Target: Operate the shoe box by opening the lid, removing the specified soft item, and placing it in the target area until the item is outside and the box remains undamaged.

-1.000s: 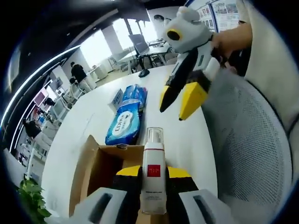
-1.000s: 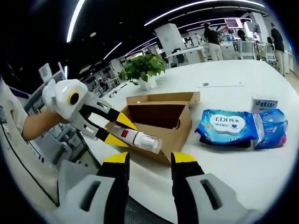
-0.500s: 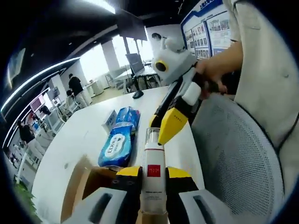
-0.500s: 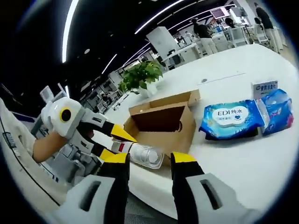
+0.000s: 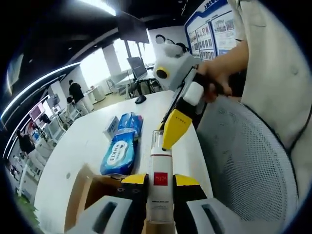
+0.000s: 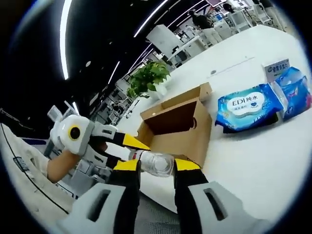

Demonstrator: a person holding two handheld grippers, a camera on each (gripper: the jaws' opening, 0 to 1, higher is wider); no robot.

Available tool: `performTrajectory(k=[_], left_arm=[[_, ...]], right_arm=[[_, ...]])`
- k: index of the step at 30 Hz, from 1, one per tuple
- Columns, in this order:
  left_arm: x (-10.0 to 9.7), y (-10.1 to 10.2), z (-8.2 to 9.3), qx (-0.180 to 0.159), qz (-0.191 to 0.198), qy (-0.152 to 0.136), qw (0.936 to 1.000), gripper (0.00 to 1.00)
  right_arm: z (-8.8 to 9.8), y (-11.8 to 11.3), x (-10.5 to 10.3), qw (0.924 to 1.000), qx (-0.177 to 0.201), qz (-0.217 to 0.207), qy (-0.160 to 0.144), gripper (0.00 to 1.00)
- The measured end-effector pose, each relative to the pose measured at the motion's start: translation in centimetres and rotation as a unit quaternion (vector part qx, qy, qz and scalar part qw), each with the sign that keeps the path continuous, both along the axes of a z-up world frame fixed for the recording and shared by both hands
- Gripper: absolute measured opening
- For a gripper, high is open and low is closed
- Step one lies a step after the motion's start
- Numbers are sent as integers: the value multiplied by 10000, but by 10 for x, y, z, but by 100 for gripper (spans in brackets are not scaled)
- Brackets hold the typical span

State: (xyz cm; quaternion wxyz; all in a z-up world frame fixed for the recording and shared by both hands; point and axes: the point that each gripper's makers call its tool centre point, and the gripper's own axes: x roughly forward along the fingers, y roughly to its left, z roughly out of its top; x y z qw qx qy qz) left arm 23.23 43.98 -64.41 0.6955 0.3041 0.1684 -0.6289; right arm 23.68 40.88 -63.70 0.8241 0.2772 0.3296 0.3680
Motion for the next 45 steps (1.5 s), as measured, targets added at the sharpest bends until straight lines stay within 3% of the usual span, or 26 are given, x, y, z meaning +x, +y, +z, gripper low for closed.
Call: performTrajectory(k=[9,14,20,25,35,39,45], left_arm=[[-1,0,-3,76,-28,-33,10000,18],[2,1,-10,156,63,-59,9998,18],[1,-5,-11,71,64,-198,9998,19],[1,-10,-12,-84,188,-71,9998,19],[4,-16,-3,-330,236,-205,9990,20],[6,-18,-2,-344,310,-211,9987,29],[13,-15,3,-540,565,-135,9969,30]], right_arm=[[0,1,-1,9998,-71,77,157,21],[14,4,-1,9998,89,135,124,16],[13,0,-4,9987,-332,291,247,15],[14,-4,-3,9985,-422,295,189,15],[25,-10,1,9977,-528,429,60,14],[32,-10,6,9974,-528,481,-27,14],[39,-11,13,9959,-648,595,-214,14]])
